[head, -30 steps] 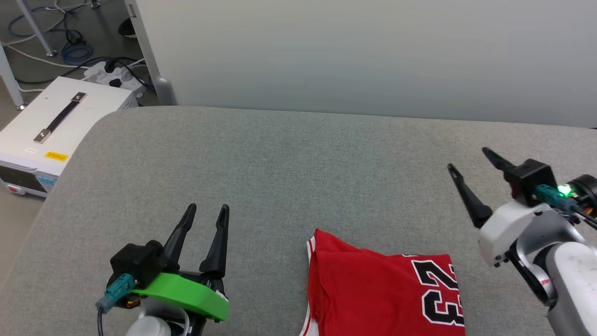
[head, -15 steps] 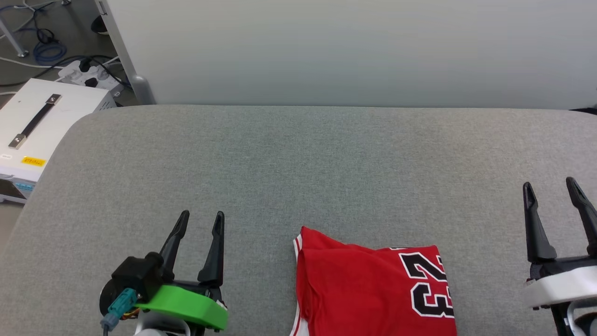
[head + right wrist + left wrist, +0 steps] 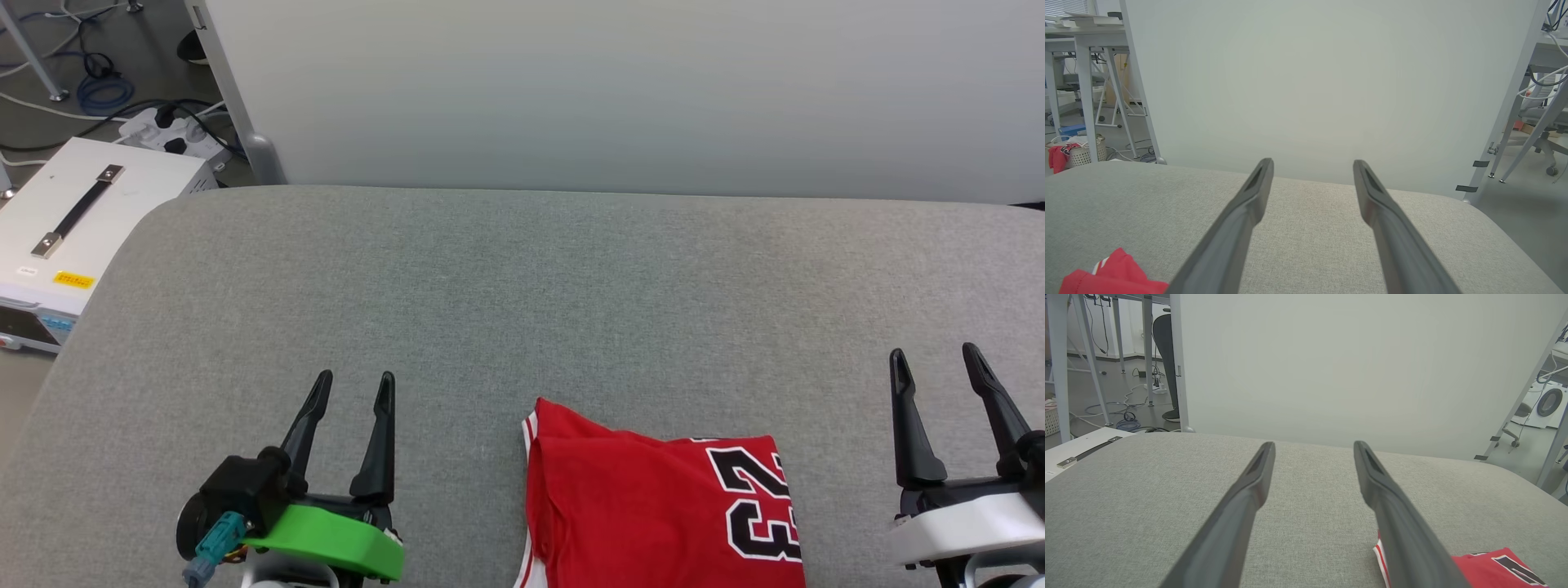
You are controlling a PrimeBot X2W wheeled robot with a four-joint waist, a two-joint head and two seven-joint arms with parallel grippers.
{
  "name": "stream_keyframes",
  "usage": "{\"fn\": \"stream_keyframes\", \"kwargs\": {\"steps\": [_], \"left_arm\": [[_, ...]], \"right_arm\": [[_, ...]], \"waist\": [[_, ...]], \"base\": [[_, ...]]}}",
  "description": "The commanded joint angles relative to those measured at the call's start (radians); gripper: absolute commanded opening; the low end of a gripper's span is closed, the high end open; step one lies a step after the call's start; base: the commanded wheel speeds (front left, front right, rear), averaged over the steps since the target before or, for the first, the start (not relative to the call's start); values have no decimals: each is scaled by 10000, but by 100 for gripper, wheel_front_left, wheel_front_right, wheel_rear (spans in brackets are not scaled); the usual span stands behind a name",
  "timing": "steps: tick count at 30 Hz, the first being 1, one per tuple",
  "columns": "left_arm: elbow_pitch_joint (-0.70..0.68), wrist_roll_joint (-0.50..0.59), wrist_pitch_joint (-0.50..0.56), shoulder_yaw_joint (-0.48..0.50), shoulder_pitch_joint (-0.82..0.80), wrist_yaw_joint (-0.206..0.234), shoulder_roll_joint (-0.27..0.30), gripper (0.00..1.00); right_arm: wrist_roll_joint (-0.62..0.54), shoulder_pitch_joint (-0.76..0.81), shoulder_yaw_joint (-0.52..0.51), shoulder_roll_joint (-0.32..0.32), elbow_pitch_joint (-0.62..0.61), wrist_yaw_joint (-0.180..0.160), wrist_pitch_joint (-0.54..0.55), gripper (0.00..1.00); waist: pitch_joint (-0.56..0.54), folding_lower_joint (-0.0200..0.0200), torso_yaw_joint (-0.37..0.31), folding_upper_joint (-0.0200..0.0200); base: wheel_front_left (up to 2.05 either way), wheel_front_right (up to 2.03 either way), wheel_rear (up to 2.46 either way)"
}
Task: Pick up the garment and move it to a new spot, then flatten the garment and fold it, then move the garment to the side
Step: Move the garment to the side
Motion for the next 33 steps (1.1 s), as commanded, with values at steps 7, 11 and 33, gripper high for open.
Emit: {"fn": "stream_keyframes", "kwargs": {"steps": [7,11,33], "left_arm": [[62,150,-57,-51,82,-102,-86,100],[82,145,-57,-134,-9,-110,-108,100],[98,-32,-57,-353,-648,-116,-94,100]], "right_arm": [[47,159,230,-139,110,-7,360,100],[219,172,557,-252,282,-7,1264,100],[1657,-185,1830,-380,2873,-7,6027,100]], "waist": [[97,0,124,-1],[237,0,229,-1],[1333,0,936,-1]], "base": [[0,0,0],[0,0,0],[0,0,0]]}}
